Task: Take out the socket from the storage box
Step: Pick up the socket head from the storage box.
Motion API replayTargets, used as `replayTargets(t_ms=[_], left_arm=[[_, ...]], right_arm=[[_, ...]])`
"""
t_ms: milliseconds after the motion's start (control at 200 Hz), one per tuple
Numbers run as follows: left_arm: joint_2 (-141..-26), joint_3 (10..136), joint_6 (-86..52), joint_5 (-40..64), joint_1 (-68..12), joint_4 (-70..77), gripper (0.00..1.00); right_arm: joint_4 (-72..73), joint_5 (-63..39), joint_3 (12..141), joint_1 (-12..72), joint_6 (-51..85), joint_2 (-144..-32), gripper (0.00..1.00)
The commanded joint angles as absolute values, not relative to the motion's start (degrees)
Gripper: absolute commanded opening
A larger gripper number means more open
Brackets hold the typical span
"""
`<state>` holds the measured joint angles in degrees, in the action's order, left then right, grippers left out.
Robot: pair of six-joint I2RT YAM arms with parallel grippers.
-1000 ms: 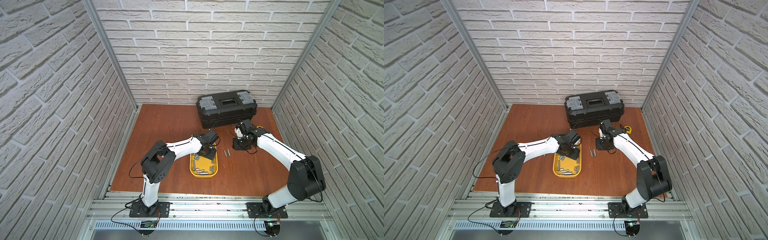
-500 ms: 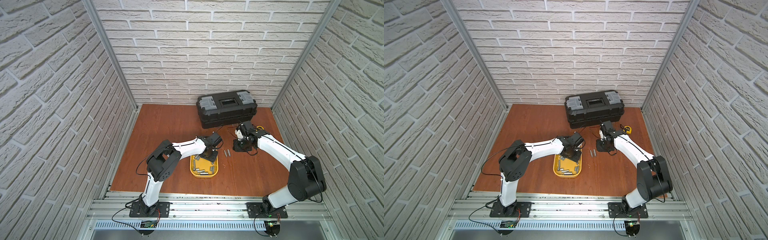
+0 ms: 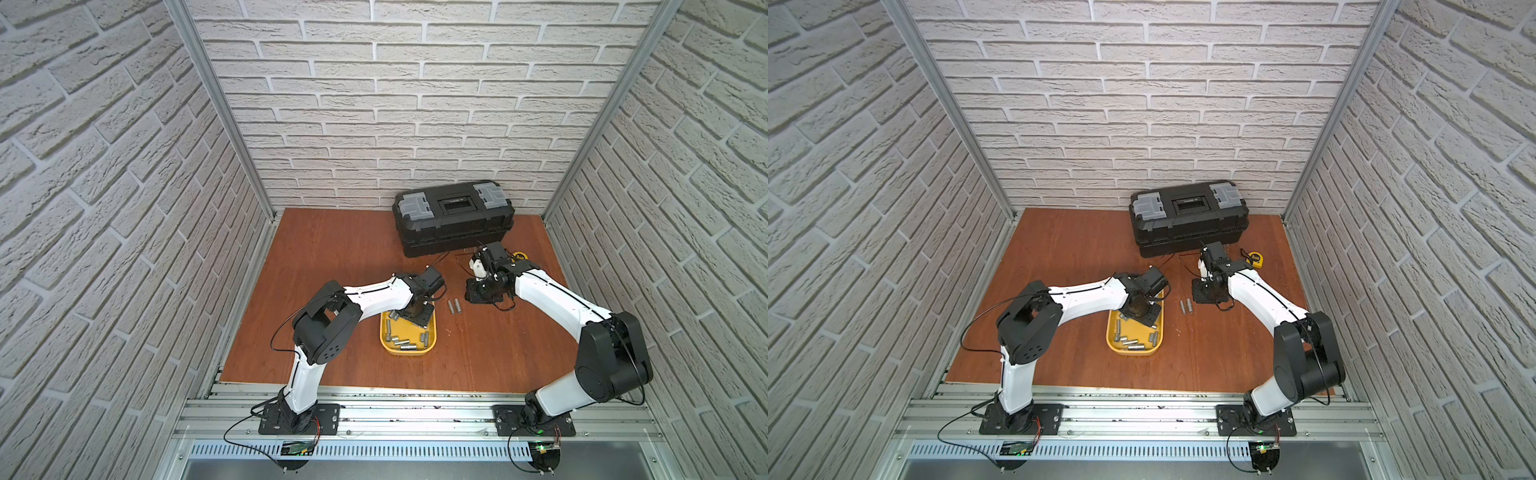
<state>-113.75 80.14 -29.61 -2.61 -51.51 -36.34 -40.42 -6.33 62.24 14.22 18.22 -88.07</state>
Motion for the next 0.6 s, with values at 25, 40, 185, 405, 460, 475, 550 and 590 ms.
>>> replayTargets(t_ms=[25,40,185,405,460,475,550,590], left_arm=[[-110.1,79.4,-29.4,-4.7,-52.0,-37.1,0.47],[-109.8,79.4,-29.1,-4.7,-51.9,-37.0,0.47],[-108.4,79.4,-25.9,-4.6,-52.0,-37.6,0.5],[-107.3,77.8,-21.8,-0.1,-52.1,-38.7,0.56],[-107.4,77.5,-19.9,1.3,-52.1,-39.0,0.57],[-107.5,77.6,-19.4,1.4,-52.0,-39.2,0.57],[-108.0,78.1,-15.8,2.5,-52.0,-40.7,0.58],[-108.3,78.5,-13.7,2.5,-52.0,-41.7,0.58]], right_arm=[[-39.2,-7.1,62.0,13.9,18.2,-87.3,0.31],[-39.2,-7.2,62.0,13.9,18.2,-87.2,0.3],[-39.5,-7.1,61.9,13.9,18.1,-87.1,0.31],[-39.4,-7.5,61.4,13.9,18.1,-87.3,0.31],[-39.2,-7.5,61.3,13.9,18.3,-87.2,0.31],[-39.2,-7.5,61.3,13.9,18.3,-87.3,0.31],[-39.1,-7.7,61.3,13.9,18.4,-87.3,0.31],[-39.1,-7.8,61.3,13.9,18.4,-87.3,0.31]])
